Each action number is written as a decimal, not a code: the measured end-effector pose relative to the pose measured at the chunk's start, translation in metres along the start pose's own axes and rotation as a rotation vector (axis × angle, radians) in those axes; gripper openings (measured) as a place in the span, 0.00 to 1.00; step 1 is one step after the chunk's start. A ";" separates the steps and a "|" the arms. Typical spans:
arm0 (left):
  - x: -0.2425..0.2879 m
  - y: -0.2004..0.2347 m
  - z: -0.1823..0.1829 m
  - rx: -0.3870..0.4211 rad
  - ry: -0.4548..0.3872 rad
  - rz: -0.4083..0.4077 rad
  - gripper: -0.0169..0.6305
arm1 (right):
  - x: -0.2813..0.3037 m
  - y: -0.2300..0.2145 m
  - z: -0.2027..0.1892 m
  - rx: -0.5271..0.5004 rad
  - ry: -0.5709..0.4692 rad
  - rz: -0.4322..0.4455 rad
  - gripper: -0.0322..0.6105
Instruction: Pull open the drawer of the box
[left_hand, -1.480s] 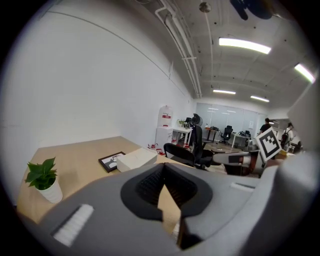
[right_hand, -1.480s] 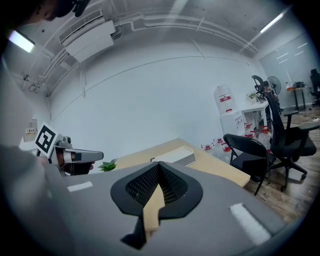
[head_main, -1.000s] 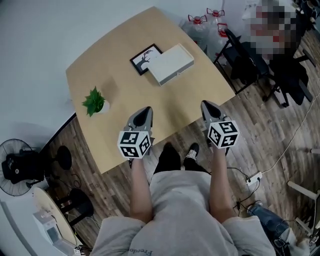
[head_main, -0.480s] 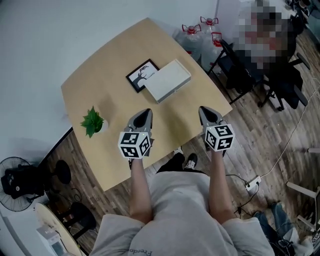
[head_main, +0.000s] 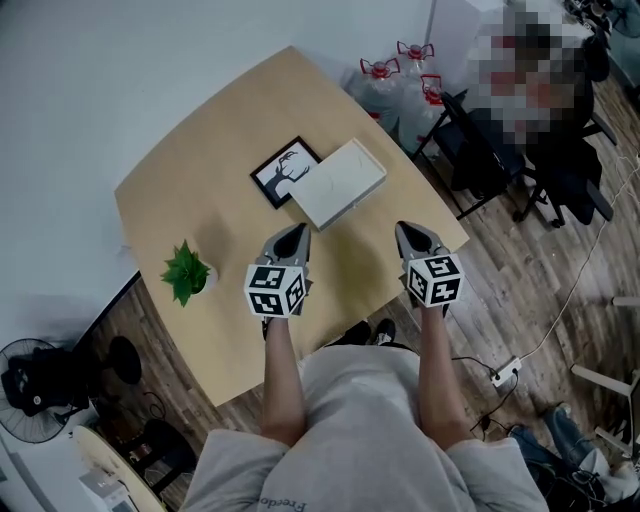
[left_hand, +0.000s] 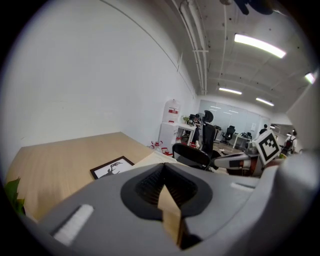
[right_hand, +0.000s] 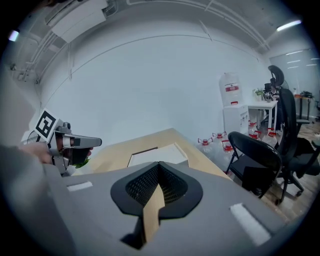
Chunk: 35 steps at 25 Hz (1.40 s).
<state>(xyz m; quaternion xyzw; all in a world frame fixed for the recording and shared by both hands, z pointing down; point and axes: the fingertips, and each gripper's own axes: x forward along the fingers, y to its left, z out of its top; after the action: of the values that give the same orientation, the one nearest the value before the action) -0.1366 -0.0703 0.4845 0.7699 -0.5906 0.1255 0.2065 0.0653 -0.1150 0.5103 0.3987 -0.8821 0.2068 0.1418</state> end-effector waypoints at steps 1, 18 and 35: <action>0.005 0.004 -0.003 0.006 0.011 -0.005 0.11 | 0.007 0.000 0.000 -0.002 0.006 0.000 0.05; 0.088 0.049 -0.067 0.115 0.182 -0.148 0.11 | 0.066 0.002 -0.058 -0.020 0.144 -0.047 0.05; 0.142 0.044 -0.090 0.245 0.323 -0.252 0.11 | 0.134 -0.015 -0.080 -0.059 0.228 0.024 0.05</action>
<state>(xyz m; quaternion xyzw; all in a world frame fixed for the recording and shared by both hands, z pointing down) -0.1358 -0.1600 0.6338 0.8269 -0.4294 0.2910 0.2174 -0.0024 -0.1722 0.6396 0.3575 -0.8708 0.2264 0.2502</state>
